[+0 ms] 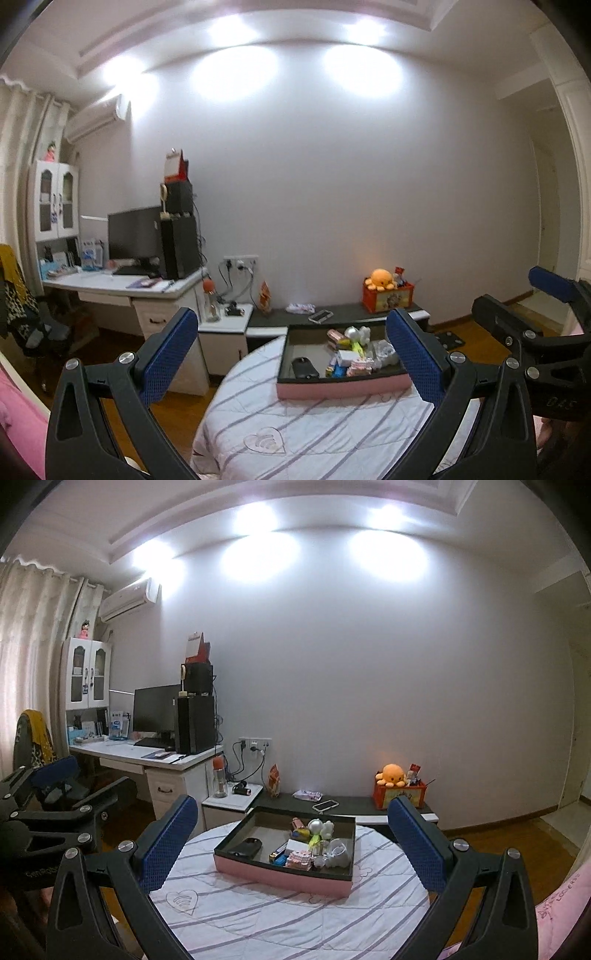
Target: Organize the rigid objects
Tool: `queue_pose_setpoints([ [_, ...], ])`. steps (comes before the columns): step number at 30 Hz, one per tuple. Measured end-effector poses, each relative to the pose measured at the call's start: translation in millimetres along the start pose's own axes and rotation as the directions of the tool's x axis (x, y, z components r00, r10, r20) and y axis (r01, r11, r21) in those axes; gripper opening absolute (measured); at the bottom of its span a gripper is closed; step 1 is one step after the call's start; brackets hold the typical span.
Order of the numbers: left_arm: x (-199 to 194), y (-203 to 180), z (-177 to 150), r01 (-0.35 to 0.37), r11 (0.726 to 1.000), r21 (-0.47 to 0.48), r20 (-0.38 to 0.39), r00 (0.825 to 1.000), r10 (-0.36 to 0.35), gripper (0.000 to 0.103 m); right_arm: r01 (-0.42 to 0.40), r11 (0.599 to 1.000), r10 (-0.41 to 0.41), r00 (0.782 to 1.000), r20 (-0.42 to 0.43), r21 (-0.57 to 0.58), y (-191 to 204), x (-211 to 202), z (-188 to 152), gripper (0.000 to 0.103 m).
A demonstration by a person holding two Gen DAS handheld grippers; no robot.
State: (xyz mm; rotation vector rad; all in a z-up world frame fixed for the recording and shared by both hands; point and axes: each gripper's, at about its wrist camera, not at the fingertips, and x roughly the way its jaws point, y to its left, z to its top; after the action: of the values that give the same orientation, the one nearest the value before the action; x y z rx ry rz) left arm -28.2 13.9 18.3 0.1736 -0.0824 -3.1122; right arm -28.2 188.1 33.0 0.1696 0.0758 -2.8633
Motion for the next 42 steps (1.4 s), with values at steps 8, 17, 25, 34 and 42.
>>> queue_pose_setpoints([
  [8,-18,5,6,-0.003,1.0,-0.016,0.024,1.0,0.003,0.103,0.02,1.0,-0.019,0.999,0.05,-0.012,7,-20,6,0.103],
  [17,-29,6,9,0.003,1.0,-0.02,0.067,0.998,-0.002,0.103,0.035,0.999,-0.033,0.996,0.08,-0.025,9,-31,9,0.103],
  [25,-35,6,10,0.017,1.0,-0.026,0.11,0.994,-0.014,0.103,0.046,0.998,-0.042,0.994,0.103,-0.032,9,-38,11,0.103],
  [34,-33,3,10,0.02,1.0,-0.022,0.132,0.991,-0.017,0.103,0.055,0.998,-0.051,0.992,0.114,-0.033,8,-39,10,0.103],
  [42,-30,4,10,0.027,0.999,-0.031,0.115,0.993,-0.023,0.103,0.058,0.998,-0.055,0.993,0.101,-0.031,7,-35,8,0.103],
])
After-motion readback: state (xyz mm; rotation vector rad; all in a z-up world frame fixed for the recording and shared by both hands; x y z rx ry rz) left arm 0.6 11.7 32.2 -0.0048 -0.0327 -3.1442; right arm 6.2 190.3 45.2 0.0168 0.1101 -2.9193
